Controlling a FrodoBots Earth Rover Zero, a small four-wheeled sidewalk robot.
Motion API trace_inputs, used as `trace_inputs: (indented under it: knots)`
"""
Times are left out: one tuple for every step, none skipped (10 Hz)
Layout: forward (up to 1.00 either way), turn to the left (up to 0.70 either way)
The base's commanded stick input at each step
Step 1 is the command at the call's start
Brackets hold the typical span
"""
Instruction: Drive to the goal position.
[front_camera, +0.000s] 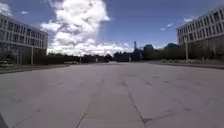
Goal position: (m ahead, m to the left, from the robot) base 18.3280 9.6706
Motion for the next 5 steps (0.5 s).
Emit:
trace_inputs:
  knots:
    - [0.70, 0.00]
    - [0.70, 0.00]
    - [0.70, 0.00]
    - [0.70, 0.00]
    - [0.70, 0.00]
